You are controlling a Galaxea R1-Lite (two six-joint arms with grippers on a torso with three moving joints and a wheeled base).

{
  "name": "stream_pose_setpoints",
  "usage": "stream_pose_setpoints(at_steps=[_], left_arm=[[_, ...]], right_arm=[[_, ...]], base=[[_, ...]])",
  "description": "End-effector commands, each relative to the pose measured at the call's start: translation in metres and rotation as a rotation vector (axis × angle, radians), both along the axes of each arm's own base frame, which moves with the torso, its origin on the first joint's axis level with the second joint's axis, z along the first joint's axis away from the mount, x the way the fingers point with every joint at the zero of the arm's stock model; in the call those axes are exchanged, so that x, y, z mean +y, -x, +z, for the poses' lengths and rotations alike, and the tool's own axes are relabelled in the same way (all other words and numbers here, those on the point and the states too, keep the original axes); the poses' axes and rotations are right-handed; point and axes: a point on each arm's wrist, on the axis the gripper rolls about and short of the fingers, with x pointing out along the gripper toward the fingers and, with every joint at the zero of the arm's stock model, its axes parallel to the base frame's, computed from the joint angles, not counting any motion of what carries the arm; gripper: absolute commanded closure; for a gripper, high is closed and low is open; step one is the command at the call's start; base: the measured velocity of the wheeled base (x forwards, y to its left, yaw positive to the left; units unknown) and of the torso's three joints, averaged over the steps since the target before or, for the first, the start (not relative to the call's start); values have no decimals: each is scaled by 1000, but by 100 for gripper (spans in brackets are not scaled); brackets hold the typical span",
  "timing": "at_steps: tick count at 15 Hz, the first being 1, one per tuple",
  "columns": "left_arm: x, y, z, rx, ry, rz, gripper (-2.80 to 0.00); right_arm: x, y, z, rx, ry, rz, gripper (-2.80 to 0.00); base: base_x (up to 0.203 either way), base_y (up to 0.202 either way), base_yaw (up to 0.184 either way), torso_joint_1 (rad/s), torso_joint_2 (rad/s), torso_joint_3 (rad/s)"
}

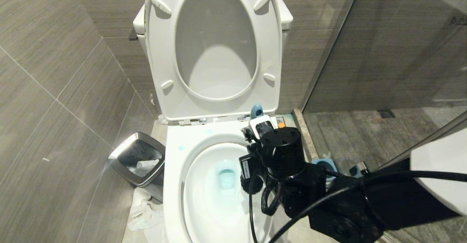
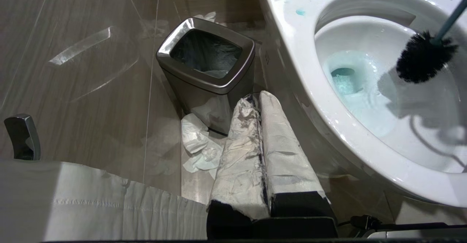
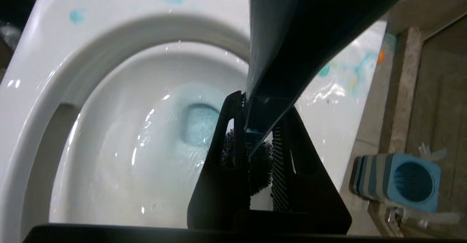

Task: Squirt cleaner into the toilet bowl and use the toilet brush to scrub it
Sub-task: Scrub the toilet bowl

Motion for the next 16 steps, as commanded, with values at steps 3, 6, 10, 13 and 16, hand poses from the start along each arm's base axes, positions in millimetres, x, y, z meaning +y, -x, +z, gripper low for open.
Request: stream_pose_setpoints(at_steps=[3, 6, 10, 13, 16], left_arm=[[0, 0, 0, 1, 0, -1, 0], [0, 0, 0, 1, 0, -1, 0], [0, 0, 0, 1, 0, -1, 0], [0, 0, 0, 1, 0, -1, 0], [0, 0, 0, 1, 0, 0, 0]], right_arm=[[23, -37, -7, -47, 9, 0, 0], [41, -54, -15, -71, 12, 10, 0], [61, -67, -20, -87, 9, 21, 0], [79, -69, -11, -104, -12, 41, 0], [99, -69, -7, -108, -19, 67, 0]], base=[[0, 0, 0, 0, 0, 0], [0, 0, 0, 0, 0, 0], [0, 0, 0, 0, 0, 0], [0, 0, 0, 0, 0, 0], [0, 0, 0, 0, 0, 0]])
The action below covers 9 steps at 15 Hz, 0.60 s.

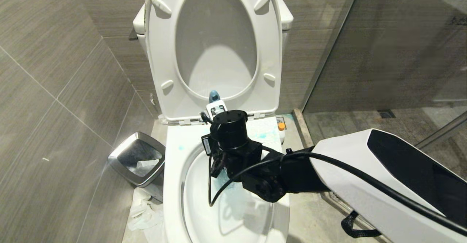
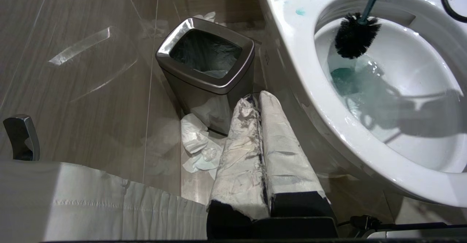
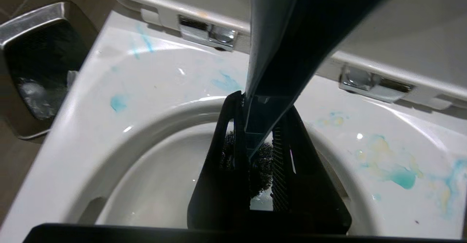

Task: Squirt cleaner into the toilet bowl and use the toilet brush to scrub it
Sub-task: Scrub the toilet bowl

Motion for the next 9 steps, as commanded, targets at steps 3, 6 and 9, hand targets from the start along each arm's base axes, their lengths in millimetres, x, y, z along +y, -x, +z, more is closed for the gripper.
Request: stream_pose_setpoints(at_steps=[3, 6, 9], left_arm=[[0, 0, 0, 1, -1, -1, 0], [0, 0, 0, 1, -1, -1, 0], [0, 0, 0, 1, -1, -1, 0]], right_arm=[[34, 9, -10, 4, 7, 53, 0], [50, 22, -14, 10, 9, 88, 0], [53, 31, -16, 26, 11, 99, 0]], base=[[0, 0, 0, 0, 0, 0], [0, 0, 0, 0, 0, 0], [0, 0, 0, 0, 0, 0]])
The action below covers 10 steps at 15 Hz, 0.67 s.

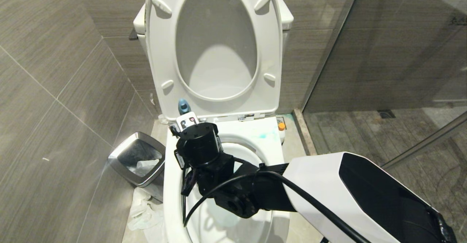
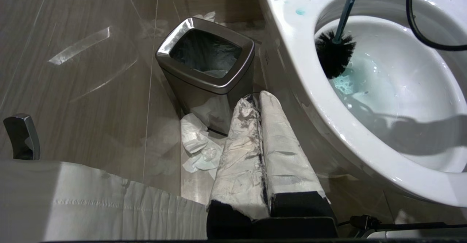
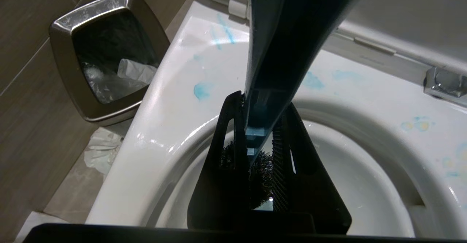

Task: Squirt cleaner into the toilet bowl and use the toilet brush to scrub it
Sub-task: Scrub the toilet bowl

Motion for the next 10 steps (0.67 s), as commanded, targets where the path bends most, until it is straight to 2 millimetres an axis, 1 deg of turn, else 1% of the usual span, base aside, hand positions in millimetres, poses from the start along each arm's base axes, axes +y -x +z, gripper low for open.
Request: stream_pose_setpoints(at_steps=[1, 3, 6, 8, 10], left_arm=[[0, 0, 0, 1, 0, -1, 0], [0, 0, 0, 1, 0, -1, 0], [0, 0, 0, 1, 0, -1, 0], [0, 0, 0, 1, 0, -1, 0], [0, 0, 0, 1, 0, -1, 0]], right_arm=[[1, 8, -2, 14, 4, 8, 0], [-1, 21, -2, 41, 5, 23, 0], [-8, 50, -2, 106, -6, 49, 0], [-18, 70, -3, 154, -8, 61, 0], [-32, 87, -5, 198, 6, 66, 0]], base=[[0, 0, 0, 0, 0, 0], [0, 0, 0, 0, 0, 0], [0, 0, 0, 0, 0, 0], [0, 0, 0, 0, 0, 0], [0, 0, 0, 0, 0, 0]])
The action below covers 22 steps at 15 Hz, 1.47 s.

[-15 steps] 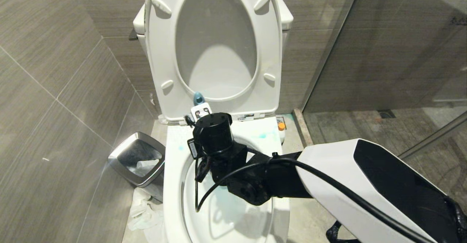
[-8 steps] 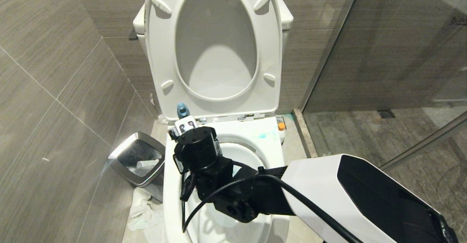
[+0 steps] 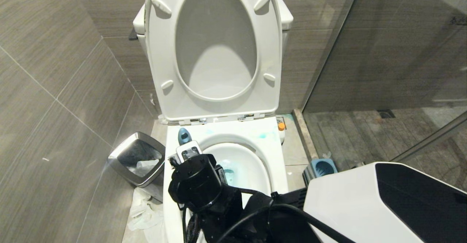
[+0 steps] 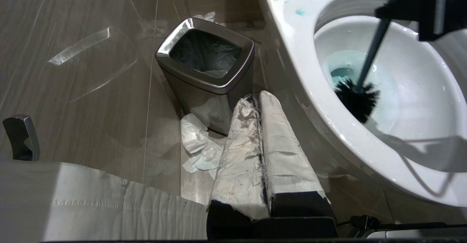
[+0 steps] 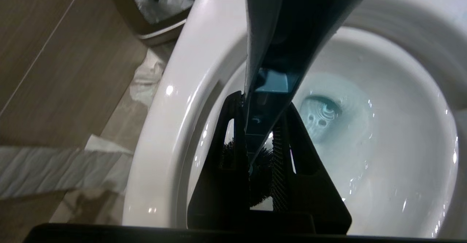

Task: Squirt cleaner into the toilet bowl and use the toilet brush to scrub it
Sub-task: Scrub the toilet bowl

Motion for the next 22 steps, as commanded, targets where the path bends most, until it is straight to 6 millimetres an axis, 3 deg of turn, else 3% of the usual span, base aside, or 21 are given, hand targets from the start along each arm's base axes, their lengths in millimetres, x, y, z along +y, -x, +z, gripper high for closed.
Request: stream_pose_setpoints(at_steps=[1, 8, 17, 22], left_arm=[[0, 0, 0, 1, 0, 0, 0], [0, 0, 0, 1, -2, 1, 0], [0, 0, 0, 1, -2, -1, 0], [0, 0, 0, 1, -2, -1, 0]], right_arm=[[-23, 21, 11, 27, 7, 5, 0], [-88, 49, 12, 48, 10, -25, 0], [-134, 8, 23, 23, 4, -174, 0], [-127, -29, 32, -22, -33, -229, 0]], base=[[0, 0, 0, 0, 0, 0], [0, 0, 0, 0, 0, 0], [0, 0, 0, 0, 0, 0], [0, 0, 0, 0, 0, 0]])
